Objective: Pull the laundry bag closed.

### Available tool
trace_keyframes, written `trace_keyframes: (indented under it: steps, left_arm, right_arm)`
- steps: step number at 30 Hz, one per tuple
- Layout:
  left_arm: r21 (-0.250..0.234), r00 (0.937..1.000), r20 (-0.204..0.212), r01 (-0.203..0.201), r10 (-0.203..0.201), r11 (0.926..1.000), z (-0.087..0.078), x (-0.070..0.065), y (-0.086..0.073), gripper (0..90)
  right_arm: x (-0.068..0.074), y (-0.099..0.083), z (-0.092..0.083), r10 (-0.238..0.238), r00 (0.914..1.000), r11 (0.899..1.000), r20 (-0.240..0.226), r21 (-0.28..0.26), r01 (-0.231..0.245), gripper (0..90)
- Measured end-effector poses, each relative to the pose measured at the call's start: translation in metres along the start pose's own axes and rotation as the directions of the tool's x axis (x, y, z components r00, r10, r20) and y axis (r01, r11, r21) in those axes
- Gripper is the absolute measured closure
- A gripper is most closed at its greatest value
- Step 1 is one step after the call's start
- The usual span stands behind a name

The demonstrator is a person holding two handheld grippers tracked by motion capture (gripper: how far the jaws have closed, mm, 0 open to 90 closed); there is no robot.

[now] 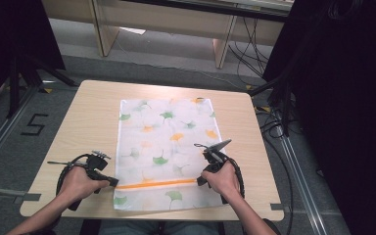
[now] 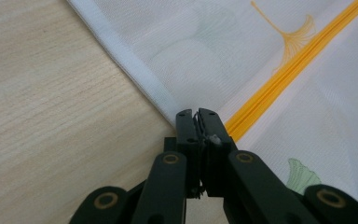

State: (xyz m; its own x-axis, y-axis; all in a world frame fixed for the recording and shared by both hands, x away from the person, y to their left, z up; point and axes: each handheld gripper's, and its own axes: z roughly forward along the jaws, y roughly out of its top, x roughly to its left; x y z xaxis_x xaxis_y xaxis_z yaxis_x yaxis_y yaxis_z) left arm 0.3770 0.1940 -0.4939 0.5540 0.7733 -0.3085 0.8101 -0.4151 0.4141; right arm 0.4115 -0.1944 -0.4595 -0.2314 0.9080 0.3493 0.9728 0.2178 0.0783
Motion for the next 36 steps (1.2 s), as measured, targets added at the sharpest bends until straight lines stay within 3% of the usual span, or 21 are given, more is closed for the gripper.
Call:
trace_keyframes:
  steps: [4,5,7,8,10,13,28,29,36]
  left_arm:
    - [0.000,1.0000,0.000,0.000,0.000,1.0000,0.000,0.000,0.000,87.8]
    - [-0.001,1.0000,-0.001,0.000,0.000,1.0000,0.000,0.000,0.000,87.7]
    - [-0.001,1.0000,-0.001,0.001,-0.001,1.0000,0.000,0.000,0.000,87.7]
    - [-0.002,1.0000,-0.001,0.000,0.000,1.0000,0.000,0.000,0.000,87.8]
    - [-0.001,1.0000,0.000,0.000,0.000,1.0000,0.000,0.000,0.000,87.8]
    - [0.004,1.0000,0.008,-0.002,0.002,1.0000,0.000,0.001,0.000,87.8]
    - [0.000,1.0000,0.002,0.001,-0.001,1.0000,0.000,0.000,0.000,87.8]
    - [-0.001,1.0000,0.001,0.002,-0.002,1.0000,0.000,0.000,0.000,87.7]
    - [-0.001,1.0000,0.002,0.002,-0.002,1.0000,0.000,0.000,0.000,87.8]
  right_arm:
    - [-0.004,-0.002,-0.002,0.010,0.9999,1.000,0.001,-0.011,-0.010,90.0]
    - [-0.004,-0.003,0.000,0.020,0.9996,0.999,-0.021,-0.025,-0.021,90.0]
    - [-0.003,-0.002,-0.002,0.020,0.9997,1.000,-0.013,-0.001,-0.020,90.0]
    - [-0.004,-0.003,0.000,0.019,0.9992,1.000,-0.035,-0.023,-0.020,90.0]
    - [-0.005,-0.002,-0.003,0.009,1.0000,1.000,0.000,-0.006,-0.009,90.0]
    - [-0.006,-0.003,-0.004,0.009,0.9999,1.000,0.007,-0.004,-0.009,90.0]
    - [-0.017,-0.006,-0.010,0.040,0.9992,0.999,-0.005,-0.026,-0.041,90.0]
    - [-0.017,-0.006,-0.010,0.045,0.9990,0.998,0.007,-0.045,-0.045,90.0]
    - [-0.021,-0.007,-0.012,0.057,0.9984,0.998,-0.002,-0.031,-0.057,90.0]
